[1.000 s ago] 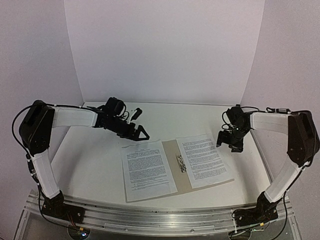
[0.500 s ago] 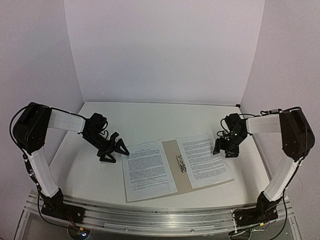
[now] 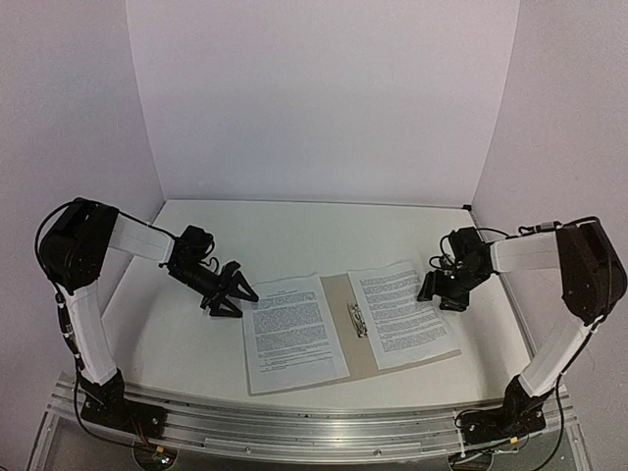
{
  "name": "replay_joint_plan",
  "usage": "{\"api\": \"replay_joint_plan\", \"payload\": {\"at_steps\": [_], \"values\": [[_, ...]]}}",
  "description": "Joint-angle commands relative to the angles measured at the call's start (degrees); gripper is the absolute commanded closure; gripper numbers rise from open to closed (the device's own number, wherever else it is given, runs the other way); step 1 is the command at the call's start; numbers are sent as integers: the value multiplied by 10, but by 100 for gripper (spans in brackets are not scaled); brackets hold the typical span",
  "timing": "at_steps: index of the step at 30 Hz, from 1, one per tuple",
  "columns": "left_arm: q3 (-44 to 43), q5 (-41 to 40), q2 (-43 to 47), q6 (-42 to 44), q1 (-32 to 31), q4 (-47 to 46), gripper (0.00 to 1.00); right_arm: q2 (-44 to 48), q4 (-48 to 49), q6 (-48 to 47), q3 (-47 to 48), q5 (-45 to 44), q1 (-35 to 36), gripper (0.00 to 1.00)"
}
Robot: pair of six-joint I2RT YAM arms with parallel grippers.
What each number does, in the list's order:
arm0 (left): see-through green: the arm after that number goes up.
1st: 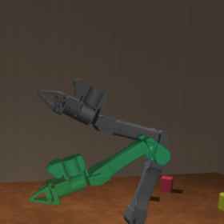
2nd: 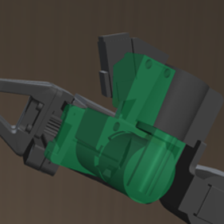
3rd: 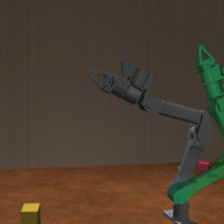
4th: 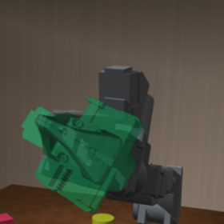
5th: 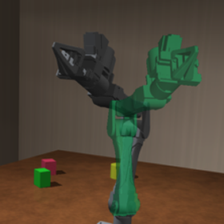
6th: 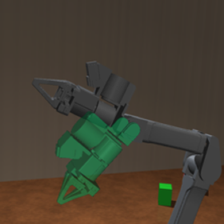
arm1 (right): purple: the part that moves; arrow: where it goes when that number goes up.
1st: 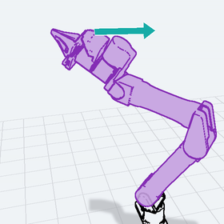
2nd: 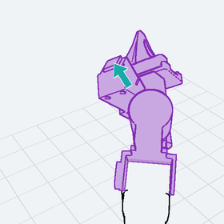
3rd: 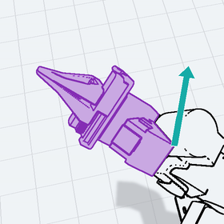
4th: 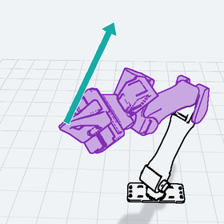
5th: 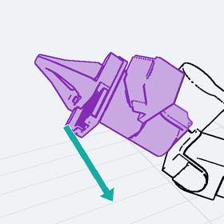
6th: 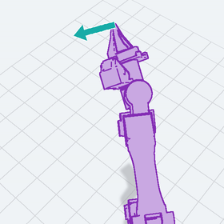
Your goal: Put the files into the folder
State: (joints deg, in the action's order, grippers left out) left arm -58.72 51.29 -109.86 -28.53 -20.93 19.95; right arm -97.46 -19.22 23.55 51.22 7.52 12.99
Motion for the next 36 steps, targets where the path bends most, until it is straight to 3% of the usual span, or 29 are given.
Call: {"api": "replay_joint_plan", "payload": {"at_steps": [1, 6, 10, 15, 19, 27, 36], "values": [[-1, -10, -8, 5, -13, -23, 27, -3, -53, 35, -21, 2, 15, 28], [-11, -30, -12, 25, -12, -1, 26, 52, -208, 67, 95, -227, 31, 29], [-16, -35, -11, 34, -10, 6, 26, 57, -280, 100, 196, -346, 148, 29], [-24, -45, -14, 41, -8, 19, 25, -10, -252, 144, 242, -280, 289, 29], [-27, -50, -17, 45, -7, 21, 25, -104, -254, 139, 315, -254, 360, 28], [-19, -48, -17, 42, -7, 18, 25, -196, -274, 133, 357, -246, 379, 29], [-15, -46, -16, 42, -7, 16, 25, -246, -250, 123, 352, -206, 379, 55]]}}
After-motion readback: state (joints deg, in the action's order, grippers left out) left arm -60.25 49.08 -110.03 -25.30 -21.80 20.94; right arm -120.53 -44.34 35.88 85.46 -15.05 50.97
